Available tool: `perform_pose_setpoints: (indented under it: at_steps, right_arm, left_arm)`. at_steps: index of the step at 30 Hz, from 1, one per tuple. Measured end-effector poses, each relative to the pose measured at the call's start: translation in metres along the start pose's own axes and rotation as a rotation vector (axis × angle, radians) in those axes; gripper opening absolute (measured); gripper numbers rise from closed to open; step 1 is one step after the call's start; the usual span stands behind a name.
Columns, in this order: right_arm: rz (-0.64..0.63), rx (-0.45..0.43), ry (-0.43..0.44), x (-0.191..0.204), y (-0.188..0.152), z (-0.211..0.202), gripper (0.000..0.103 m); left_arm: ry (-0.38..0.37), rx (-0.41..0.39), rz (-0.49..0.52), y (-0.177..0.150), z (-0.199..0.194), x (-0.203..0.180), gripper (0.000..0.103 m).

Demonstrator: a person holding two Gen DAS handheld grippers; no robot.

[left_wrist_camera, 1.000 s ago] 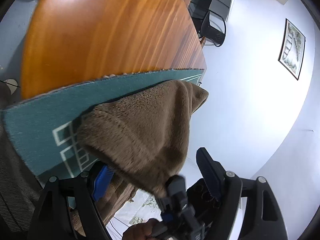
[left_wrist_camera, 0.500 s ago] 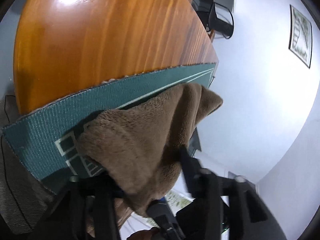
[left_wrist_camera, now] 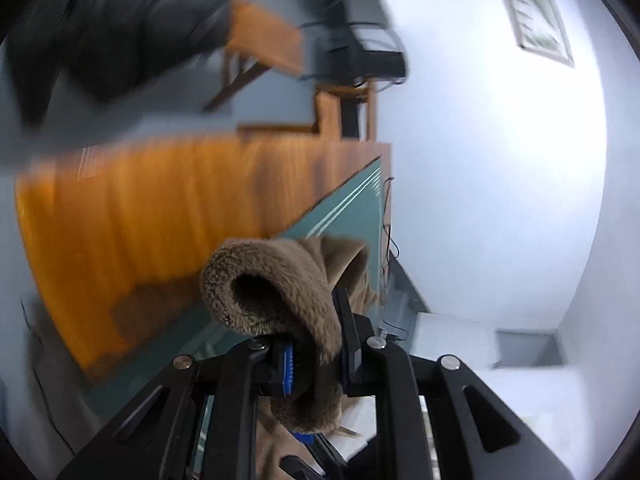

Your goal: Fold clothes

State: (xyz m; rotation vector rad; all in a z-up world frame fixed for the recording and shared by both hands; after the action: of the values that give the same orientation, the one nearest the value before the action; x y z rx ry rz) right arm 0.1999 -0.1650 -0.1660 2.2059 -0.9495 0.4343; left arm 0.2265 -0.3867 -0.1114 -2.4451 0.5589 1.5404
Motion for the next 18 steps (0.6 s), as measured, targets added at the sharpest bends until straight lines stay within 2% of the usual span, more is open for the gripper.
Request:
perform_pose_setpoints:
  at_steps: [3,7,12,14,18]
  right_arm:
    - [0.057,-0.021,-0.033,-0.021,-0.005,-0.013,0.072]
    - [0.127,-0.050,-0.081,-0.049,-0.015,-0.032,0.072]
    - [0.169,-0.090,-0.161,-0.078,-0.022,-0.051,0.072]
    - [0.196,-0.101,-0.179,-0.089,-0.023,-0.057,0.072]
    - [0.240,-0.115,-0.200,-0.103,-0.028,-0.065,0.072]
  left_arm:
    - [0.010,-0.041,0.106,0.027,-0.016,-0.021,0.018]
    - [0.022,-0.053,0.315,0.051,-0.029,-0.066,0.018]
    - [0.044,-0.045,0.587,0.053,-0.014,-0.132,0.018]
    - [0.075,-0.053,0.641,0.060,-0.011,-0.144,0.018]
    - [0.134,-0.116,0.650,0.103,-0.007,-0.152,0.018]
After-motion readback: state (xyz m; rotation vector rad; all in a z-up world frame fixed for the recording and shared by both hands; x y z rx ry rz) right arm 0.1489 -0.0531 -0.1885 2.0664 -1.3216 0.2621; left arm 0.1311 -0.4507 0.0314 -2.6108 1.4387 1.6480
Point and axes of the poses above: each gripper's, at about its wrist camera, not at the fingertips, and z roughly the way its jaws point, x to its left, y to its top, the point moved 10 cm from there along z, roughly the way its jaws point, and after that the axes turned 1 degree about -x, right-handed, at the moved point
